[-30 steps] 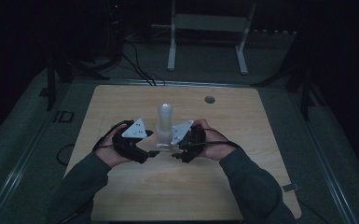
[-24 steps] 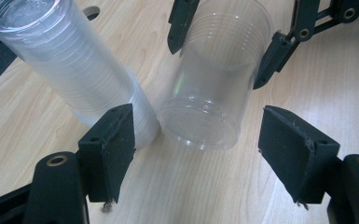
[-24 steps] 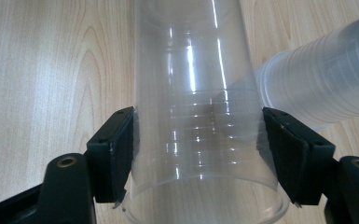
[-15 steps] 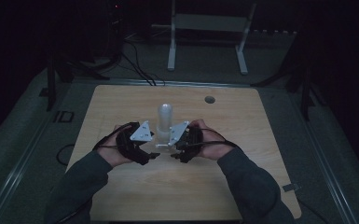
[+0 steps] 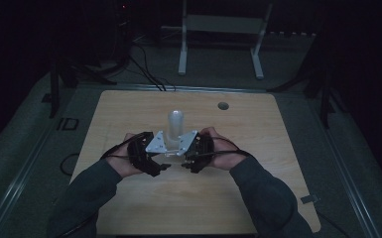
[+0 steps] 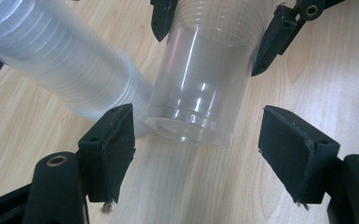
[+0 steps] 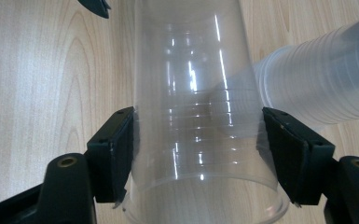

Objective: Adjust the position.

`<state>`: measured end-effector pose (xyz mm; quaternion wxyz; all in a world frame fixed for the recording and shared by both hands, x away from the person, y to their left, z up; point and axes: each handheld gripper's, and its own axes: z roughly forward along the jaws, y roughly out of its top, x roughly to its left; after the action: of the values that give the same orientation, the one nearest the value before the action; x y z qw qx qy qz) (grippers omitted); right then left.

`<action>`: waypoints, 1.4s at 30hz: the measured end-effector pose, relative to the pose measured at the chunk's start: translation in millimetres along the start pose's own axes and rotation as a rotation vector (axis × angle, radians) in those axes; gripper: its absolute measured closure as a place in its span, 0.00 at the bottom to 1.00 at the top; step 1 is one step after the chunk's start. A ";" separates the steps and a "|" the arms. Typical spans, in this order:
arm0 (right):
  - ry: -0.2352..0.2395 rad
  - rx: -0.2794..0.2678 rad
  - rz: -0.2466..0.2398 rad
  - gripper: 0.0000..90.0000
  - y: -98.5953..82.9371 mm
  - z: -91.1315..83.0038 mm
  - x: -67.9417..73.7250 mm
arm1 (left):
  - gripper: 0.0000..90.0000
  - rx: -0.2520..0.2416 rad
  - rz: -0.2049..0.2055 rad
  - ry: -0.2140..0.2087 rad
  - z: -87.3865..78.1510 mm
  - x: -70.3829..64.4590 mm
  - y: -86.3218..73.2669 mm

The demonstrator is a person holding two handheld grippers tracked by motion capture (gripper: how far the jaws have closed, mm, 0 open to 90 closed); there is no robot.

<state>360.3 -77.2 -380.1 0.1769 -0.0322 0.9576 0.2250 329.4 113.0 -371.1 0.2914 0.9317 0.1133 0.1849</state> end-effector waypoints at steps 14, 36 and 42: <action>-0.014 0.021 -0.030 0.33 4.7 2.6 1.5 | 0.30 0.041 0.030 0.010 6.9 -3.3 3.3; -0.008 0.005 -0.041 0.35 9.0 3.3 4.6 | 0.33 -0.022 -0.072 -0.011 27.1 -7.0 2.5; -0.004 0.000 -0.046 0.33 8.4 3.2 5.5 | 0.40 -0.072 -0.131 -0.019 29.5 -9.7 -0.1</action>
<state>355.0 -68.2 -381.1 0.1841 -0.0537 0.9563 0.2207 332.7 95.2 -396.3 0.3374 0.9129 0.1646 0.1605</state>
